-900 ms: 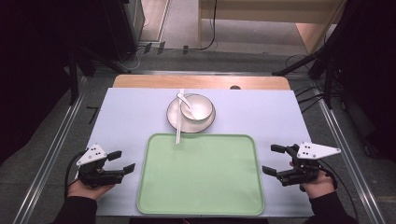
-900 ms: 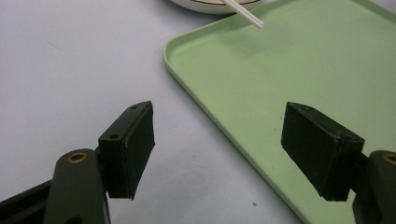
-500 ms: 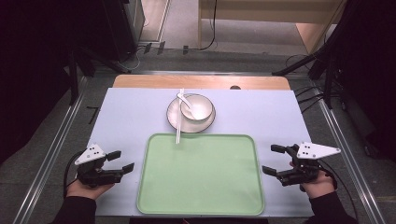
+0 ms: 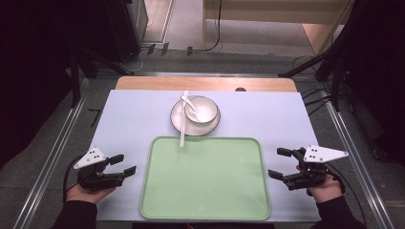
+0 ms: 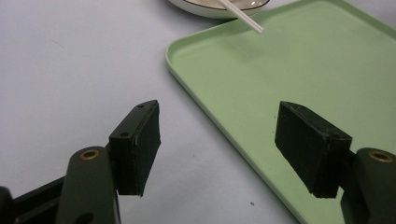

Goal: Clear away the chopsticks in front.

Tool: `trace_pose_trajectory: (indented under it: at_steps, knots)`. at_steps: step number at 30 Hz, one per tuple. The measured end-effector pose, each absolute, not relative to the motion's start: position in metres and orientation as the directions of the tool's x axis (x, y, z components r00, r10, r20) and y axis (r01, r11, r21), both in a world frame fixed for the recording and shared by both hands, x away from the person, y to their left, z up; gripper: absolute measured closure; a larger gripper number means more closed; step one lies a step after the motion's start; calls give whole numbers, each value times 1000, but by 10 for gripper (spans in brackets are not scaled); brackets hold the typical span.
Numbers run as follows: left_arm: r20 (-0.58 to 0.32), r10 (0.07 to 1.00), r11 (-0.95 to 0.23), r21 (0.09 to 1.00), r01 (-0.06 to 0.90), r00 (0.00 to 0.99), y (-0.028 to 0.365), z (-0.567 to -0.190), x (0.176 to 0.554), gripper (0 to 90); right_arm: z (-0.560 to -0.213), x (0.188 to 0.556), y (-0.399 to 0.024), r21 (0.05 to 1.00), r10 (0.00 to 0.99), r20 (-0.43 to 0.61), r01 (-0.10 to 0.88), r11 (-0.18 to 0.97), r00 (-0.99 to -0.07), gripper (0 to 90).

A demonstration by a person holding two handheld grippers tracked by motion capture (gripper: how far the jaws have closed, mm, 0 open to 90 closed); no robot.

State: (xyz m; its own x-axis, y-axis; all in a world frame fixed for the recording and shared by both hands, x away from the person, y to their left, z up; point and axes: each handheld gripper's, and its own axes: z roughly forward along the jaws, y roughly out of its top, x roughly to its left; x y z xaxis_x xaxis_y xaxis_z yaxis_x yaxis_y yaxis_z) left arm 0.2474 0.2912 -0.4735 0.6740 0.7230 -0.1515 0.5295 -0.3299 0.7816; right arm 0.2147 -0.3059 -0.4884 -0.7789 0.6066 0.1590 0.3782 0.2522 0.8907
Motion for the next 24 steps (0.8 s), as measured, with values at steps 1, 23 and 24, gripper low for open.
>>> trace_pose_trajectory:
  at_steps: [1,23,24]
  knots:
    - [-155,726,-326,780,534,670,291,-474,248,309,-488,215,-306,891,606,158,378,253,-779,143]
    - [-152,724,-327,783,530,672,290,-473,246,392,-488,214,-306,889,606,157,379,257,-780,142]
    - [-160,723,-321,784,532,672,290,-473,246,397,-488,214,-306,889,606,158,379,256,-779,143]
